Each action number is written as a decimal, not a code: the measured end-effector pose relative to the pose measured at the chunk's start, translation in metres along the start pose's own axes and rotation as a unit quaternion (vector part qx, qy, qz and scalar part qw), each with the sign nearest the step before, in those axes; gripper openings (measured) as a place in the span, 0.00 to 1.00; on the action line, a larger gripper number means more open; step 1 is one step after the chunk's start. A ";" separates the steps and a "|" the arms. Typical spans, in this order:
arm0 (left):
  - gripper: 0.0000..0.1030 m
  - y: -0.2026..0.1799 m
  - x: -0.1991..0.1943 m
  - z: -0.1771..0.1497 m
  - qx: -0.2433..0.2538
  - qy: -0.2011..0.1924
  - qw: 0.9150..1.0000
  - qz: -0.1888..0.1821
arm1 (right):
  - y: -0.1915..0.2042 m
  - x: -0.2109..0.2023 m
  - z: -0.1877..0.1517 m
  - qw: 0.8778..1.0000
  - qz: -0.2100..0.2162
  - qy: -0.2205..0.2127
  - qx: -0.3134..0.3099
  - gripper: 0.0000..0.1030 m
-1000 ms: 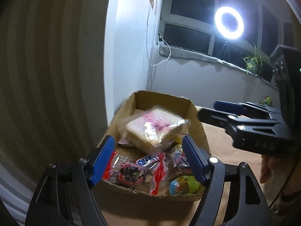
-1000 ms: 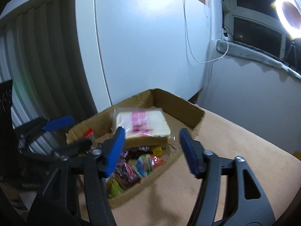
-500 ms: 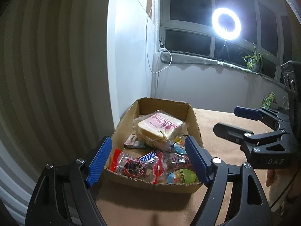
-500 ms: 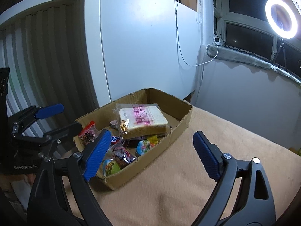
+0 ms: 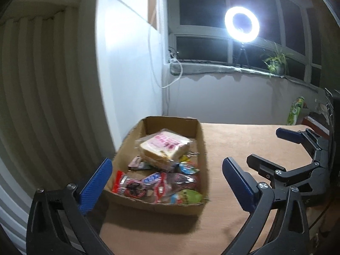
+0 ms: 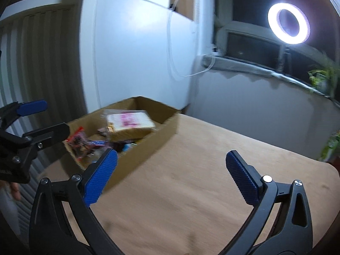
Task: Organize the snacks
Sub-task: 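Open the right gripper and pull both tools back from the box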
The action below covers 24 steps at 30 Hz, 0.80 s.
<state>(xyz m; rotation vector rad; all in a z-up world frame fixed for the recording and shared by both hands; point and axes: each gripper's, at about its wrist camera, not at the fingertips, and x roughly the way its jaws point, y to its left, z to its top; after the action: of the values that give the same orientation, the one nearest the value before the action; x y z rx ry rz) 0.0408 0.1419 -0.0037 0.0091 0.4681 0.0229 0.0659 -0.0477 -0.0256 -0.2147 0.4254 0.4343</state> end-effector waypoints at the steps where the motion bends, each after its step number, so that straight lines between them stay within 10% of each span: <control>1: 1.00 -0.006 0.000 0.001 0.005 0.003 1.000 -0.001 | -0.007 -0.005 -0.003 1.000 -0.010 -0.004 0.009 1.00; 24: 1.00 -0.127 0.002 -0.016 0.006 0.022 0.995 -0.097 | -0.121 -0.085 -0.065 0.983 -0.146 -0.001 0.110 1.00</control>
<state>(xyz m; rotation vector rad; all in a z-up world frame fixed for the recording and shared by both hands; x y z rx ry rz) 0.0377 0.0154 -0.0206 -0.0259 0.5124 -0.1714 0.0279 -0.2040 -0.0324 -0.0592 0.4296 0.0976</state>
